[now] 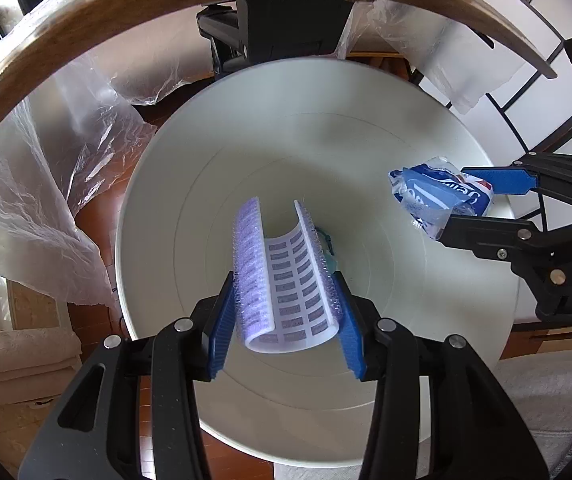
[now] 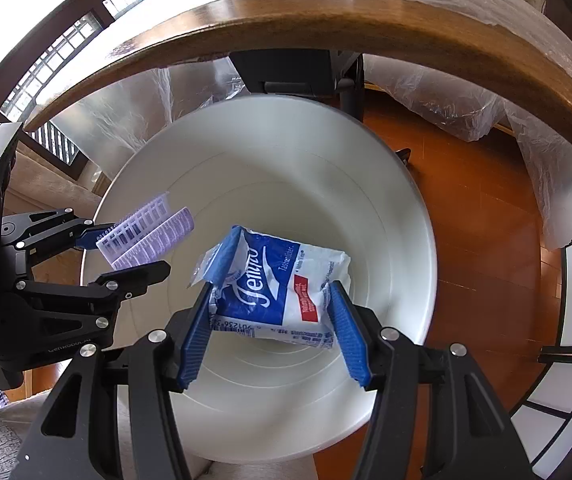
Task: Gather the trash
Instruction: 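Open both tools to drop the roller and tissue pack into the bin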
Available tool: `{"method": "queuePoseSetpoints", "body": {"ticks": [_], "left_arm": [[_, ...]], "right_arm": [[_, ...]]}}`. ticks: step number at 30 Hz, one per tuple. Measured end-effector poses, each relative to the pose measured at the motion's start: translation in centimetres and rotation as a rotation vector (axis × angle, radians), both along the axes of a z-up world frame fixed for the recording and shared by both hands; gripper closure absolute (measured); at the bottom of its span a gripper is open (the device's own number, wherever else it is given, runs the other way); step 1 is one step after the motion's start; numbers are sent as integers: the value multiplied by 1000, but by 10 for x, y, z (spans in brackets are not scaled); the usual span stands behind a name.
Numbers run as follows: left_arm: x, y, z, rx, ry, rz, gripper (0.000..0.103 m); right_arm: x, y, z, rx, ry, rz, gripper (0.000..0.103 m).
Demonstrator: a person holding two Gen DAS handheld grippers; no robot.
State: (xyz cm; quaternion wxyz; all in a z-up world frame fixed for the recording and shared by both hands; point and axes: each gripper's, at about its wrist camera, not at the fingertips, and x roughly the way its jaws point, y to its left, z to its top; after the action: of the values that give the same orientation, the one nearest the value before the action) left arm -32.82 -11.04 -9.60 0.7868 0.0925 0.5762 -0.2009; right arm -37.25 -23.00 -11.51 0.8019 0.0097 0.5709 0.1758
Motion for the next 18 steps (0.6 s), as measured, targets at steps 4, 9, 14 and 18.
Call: {"method": "queuePoseSetpoints", "body": {"ticks": [4, 9, 14, 18], "left_arm": [[2, -1, -6, 17, 7, -10, 56], [6, 0, -10, 22, 25, -15, 55], [8, -1, -9, 58, 0, 5, 24], [7, 1, -9, 46, 10, 49, 23]], "right_arm": [[3, 2, -4, -10, 10, -5, 47], [3, 2, -6, -1, 24, -23, 47], [3, 1, -3, -9, 5, -68, 21], [2, 0, 2, -28, -18, -83, 15]]}}
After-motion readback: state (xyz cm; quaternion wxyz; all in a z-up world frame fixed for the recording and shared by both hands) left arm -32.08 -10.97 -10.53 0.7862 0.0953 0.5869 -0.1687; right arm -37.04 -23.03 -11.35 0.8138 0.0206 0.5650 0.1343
